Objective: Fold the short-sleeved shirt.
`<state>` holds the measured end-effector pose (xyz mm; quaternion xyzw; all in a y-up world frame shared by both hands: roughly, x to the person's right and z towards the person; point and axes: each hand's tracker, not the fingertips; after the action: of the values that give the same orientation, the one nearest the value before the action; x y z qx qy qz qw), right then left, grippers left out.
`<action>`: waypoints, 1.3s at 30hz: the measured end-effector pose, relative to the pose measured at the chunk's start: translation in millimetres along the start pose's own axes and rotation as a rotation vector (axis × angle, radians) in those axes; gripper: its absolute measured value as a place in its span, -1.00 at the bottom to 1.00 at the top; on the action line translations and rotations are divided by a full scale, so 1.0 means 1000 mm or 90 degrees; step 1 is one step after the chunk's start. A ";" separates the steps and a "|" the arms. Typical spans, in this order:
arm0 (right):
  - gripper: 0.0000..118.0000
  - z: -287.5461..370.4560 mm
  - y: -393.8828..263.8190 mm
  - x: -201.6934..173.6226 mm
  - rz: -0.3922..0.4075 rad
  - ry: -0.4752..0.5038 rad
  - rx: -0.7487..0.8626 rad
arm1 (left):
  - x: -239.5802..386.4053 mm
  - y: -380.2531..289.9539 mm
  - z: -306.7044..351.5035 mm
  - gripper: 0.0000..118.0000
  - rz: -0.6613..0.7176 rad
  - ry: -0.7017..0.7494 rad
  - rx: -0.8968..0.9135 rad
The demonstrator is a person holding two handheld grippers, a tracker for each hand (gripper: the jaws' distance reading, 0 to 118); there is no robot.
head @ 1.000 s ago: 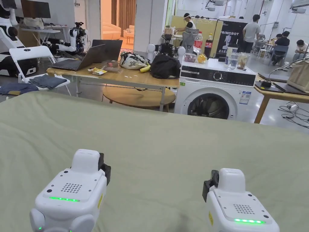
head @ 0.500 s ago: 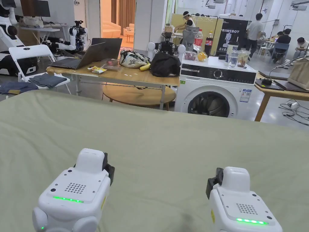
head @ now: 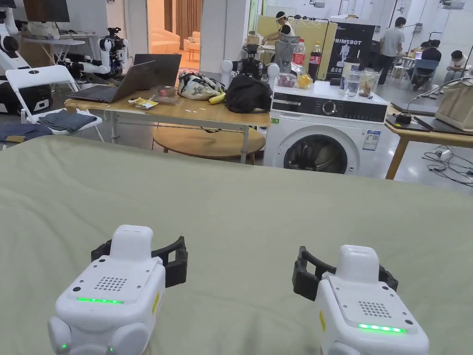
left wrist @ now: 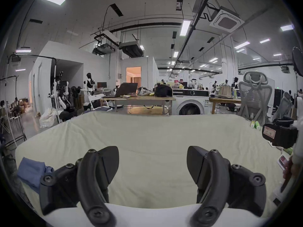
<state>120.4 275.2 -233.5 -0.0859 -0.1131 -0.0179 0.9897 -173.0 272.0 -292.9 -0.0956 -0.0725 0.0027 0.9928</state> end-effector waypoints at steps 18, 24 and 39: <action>0.60 -0.006 0.001 0.009 -0.017 -0.001 -0.007 | -0.006 0.005 0.006 0.46 -0.008 0.016 0.081; 0.60 -0.009 0.004 0.013 -0.058 -0.024 -0.025 | -0.008 0.005 0.005 0.46 -0.013 -0.005 0.055; 0.60 -0.010 0.003 -0.010 0.013 -0.085 -0.030 | -0.017 0.006 0.005 0.46 0.013 -0.012 0.061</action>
<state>113.3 276.1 -246.2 -0.1109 -0.1778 -0.0046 0.9778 -190.8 278.6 -291.8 -0.0490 -0.0806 0.0176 0.9954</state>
